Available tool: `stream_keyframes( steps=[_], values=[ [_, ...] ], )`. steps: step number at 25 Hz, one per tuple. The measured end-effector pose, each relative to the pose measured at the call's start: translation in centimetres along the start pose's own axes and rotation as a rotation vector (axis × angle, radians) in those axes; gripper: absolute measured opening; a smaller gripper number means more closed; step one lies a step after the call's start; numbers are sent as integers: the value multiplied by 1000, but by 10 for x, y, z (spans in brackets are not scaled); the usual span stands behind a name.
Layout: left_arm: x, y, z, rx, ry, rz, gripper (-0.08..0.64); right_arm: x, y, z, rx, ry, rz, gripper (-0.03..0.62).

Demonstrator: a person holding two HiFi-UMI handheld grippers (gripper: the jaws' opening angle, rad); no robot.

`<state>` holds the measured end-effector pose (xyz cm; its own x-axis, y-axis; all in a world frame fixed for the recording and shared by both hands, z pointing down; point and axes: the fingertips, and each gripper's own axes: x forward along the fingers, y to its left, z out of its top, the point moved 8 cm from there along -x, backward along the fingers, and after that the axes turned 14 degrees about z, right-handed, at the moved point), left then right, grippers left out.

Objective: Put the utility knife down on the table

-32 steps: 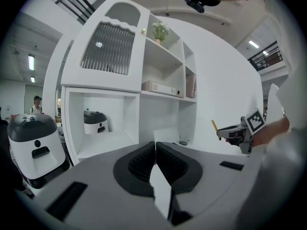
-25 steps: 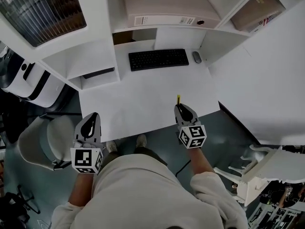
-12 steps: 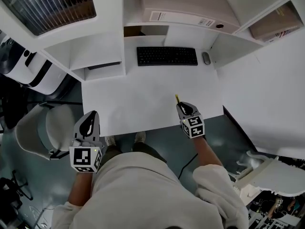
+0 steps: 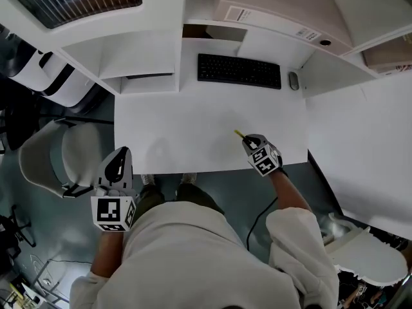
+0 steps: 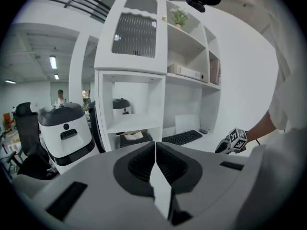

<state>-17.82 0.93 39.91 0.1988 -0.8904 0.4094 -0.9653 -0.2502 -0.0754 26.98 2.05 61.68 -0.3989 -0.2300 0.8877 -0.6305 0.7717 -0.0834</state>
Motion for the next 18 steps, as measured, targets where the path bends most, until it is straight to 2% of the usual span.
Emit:
stream_keyframes(
  steps=[8, 18],
  values=[
    [-6, 1, -9, -9, 24, 53, 9, 23, -12, -14, -99, 99, 71, 63],
    [-9, -4, -18, -13, 47, 79, 9, 44, -20, -20, -229, 195, 132, 63]
  ],
)
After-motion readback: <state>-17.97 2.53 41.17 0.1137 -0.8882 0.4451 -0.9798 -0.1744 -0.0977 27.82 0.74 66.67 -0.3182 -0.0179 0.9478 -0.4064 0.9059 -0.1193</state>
